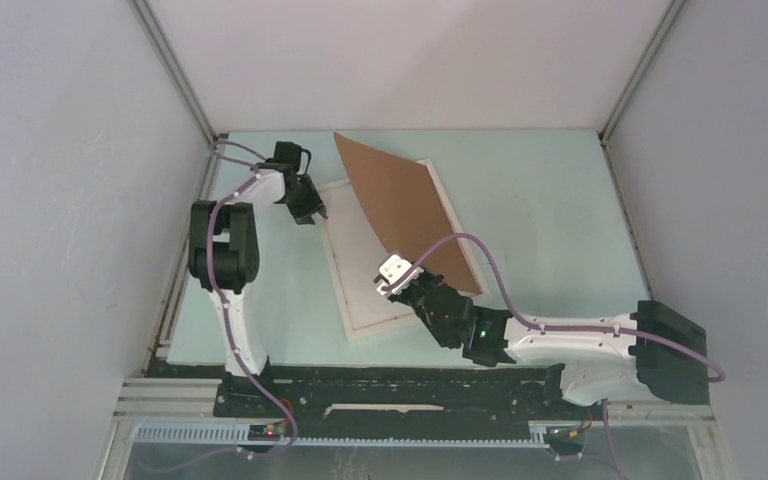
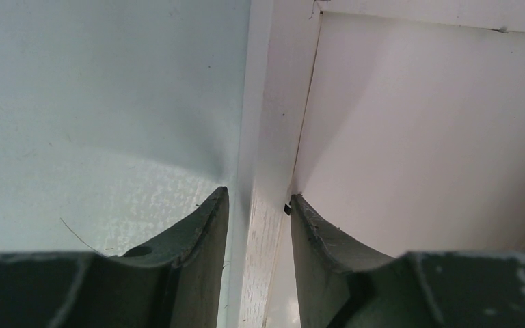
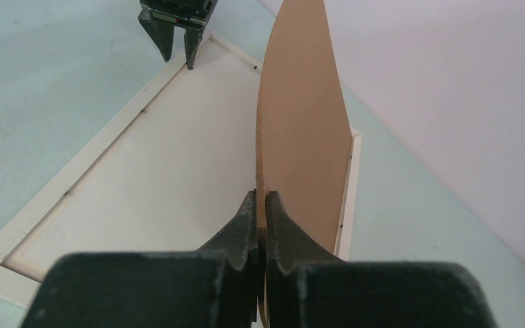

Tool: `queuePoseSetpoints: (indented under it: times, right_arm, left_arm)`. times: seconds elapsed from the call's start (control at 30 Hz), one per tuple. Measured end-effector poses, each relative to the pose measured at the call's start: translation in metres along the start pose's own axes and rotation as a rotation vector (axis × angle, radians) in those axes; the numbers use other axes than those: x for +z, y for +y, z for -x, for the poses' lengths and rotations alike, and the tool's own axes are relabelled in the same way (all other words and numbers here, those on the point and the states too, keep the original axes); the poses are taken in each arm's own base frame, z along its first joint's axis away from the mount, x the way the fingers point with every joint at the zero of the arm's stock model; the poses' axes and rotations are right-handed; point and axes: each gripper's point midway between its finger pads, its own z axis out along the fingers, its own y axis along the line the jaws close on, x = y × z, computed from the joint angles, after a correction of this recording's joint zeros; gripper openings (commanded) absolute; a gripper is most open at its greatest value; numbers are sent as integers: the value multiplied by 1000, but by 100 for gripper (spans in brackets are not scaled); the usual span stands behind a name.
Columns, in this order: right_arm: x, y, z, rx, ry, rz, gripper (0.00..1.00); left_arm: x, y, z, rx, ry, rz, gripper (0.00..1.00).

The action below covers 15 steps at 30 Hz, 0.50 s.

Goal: Put the photo into the frame

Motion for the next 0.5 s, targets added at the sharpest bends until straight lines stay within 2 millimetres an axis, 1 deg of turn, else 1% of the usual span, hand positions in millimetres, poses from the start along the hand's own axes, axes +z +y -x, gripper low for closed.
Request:
queuePoseSetpoints:
  times: [0.07,0.1,0.13,0.17,0.2,0.23,0.27,0.33,0.4,0.43,0.5]
  right_arm:
    - [0,0,0,0,0,0,0]
    - [0,0,0,0,0,0,0]
    - [0,0,0,0,0,0,0]
    - [0,0,0,0,0,1,0]
    - [0,0,0,0,0,2,0]
    - [0,0,0,-1,0,2,0]
    - [0,0,0,-1,0,3,0]
    - [0,1,0,-1,1,3,0]
    - [0,1,0,2,1,3,0]
    - [0,1,0,4,1,3,0]
    - [0,1,0,5,1,3,0]
  left_arm:
    - [0,1,0,-3,-3,-6,0]
    - [0,1,0,-1,-5,-5,6]
    - [0,1,0,2,-5,-3,22]
    - [0,1,0,8,-6,-1,45]
    - [-1,1,0,14,-8,1,62]
    - [-1,1,1,19,-11,6,70]
    - [-2,3,1,31,-19,14,75]
    - [-4,7,3,39,-35,41,77]
    - [-7,10,5,38,-53,55,74]
    - [-8,11,5,36,-60,62,70]
    - [-9,14,6,34,-73,73,59]
